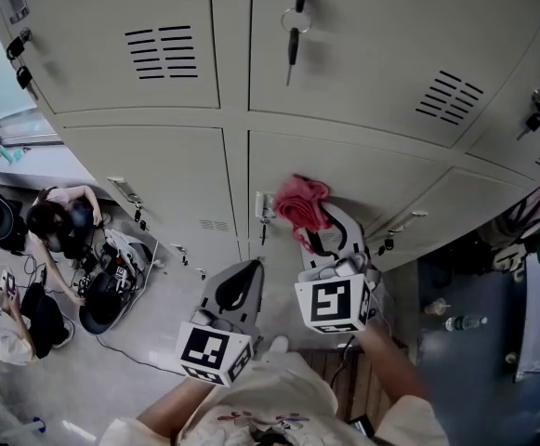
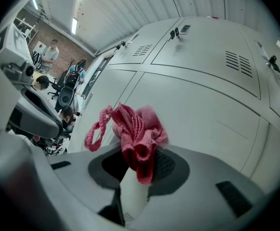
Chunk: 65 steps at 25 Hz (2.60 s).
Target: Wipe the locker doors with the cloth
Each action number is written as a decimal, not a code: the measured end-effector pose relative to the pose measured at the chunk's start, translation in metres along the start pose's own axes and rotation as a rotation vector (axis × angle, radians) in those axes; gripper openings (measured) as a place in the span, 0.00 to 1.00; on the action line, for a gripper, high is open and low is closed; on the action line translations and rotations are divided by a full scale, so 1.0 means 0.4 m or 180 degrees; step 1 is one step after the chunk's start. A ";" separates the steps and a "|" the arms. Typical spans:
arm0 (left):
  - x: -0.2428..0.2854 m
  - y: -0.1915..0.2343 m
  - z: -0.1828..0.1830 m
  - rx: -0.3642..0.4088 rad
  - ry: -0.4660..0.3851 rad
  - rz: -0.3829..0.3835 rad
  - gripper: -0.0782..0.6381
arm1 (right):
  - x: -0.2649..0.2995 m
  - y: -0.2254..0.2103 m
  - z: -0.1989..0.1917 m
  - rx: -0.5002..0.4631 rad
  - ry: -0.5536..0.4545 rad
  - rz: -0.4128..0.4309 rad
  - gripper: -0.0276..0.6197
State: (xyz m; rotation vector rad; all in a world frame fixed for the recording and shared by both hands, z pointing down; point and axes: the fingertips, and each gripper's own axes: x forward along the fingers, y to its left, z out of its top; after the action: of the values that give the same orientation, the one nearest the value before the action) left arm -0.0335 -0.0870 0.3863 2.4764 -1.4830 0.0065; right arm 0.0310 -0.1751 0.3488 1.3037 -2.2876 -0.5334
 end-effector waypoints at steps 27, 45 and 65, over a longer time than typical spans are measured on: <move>0.010 0.022 -0.051 -0.0070 0.0096 0.0059 0.12 | 0.048 0.124 -0.183 0.0031 0.0256 0.0178 0.20; 0.030 0.031 -0.057 -0.0057 0.0114 0.0073 0.12 | 0.083 0.212 -0.313 -0.0088 0.0508 0.0344 0.20; 0.019 0.049 -0.063 -0.0068 0.0127 0.0106 0.12 | 0.129 0.324 -0.461 -0.0171 0.0960 0.0603 0.20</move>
State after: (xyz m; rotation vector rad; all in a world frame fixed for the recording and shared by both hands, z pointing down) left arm -0.0438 -0.0969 0.4158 2.4205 -1.4999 0.0456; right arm 0.0201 -0.1778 0.5797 1.0481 -2.1011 -0.3076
